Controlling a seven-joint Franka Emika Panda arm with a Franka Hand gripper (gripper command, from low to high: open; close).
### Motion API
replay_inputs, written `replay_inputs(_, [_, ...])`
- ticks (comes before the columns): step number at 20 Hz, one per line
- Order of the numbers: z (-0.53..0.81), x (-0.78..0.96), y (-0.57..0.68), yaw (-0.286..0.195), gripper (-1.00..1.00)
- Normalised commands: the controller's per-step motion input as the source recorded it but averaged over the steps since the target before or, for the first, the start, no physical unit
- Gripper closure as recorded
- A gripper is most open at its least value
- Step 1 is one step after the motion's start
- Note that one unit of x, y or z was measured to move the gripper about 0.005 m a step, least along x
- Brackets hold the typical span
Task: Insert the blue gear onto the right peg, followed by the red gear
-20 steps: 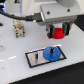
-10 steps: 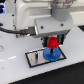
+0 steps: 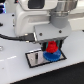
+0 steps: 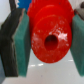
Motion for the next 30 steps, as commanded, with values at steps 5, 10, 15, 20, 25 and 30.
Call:
replay_inputs(5, [0.21,0.23,0.03,0.000,1.00])
replay_inputs(10, [0.01,0.20,0.00,0.000,1.00])
replay_inputs(15, [-0.04,0.20,0.06,0.000,1.00])
replay_inputs(20, [-0.21,0.24,0.07,0.000,1.00])
replay_inputs(25, [-0.20,0.25,0.11,0.000,1.00])
replay_inputs(30, [-0.30,0.26,0.14,0.000,1.00])
